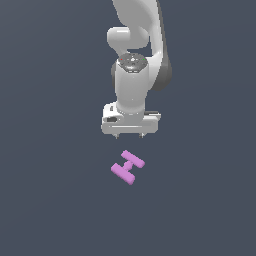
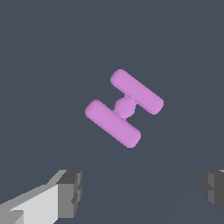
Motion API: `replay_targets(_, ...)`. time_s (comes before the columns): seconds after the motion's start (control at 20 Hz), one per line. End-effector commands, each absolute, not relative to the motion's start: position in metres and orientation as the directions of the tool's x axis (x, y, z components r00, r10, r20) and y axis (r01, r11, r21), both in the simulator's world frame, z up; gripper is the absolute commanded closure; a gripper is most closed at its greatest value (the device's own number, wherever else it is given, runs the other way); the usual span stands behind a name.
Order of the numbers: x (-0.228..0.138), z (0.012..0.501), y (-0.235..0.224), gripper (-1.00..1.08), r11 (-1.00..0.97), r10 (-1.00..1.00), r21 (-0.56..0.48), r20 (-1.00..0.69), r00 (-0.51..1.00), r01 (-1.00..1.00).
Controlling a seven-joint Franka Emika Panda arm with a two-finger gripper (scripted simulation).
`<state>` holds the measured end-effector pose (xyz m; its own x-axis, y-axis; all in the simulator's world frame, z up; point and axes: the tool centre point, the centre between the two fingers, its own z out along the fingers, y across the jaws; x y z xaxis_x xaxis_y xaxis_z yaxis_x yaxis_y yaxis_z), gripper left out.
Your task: Pick up the object and move it to a goal position.
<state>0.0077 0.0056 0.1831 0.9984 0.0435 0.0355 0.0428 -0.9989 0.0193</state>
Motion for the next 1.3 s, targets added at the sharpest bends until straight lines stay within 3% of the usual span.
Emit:
replay_targets(0.0, 0.008, 0.183, 0.006, -0.92, -0.999, 0.043, 0.019, 0.036, 0.998, 0.043)
replay_targets(0.65, 0.013, 0.191, 0.034, -0.92, -0.997, 0.083, -0.008, 0.049, 0.995, 0.083)
replay_targets(1.25, 0.029, 0.165, 0.027, -0.92, -0.997, -0.081, -0.018, 0.034, 0.996, -0.080)
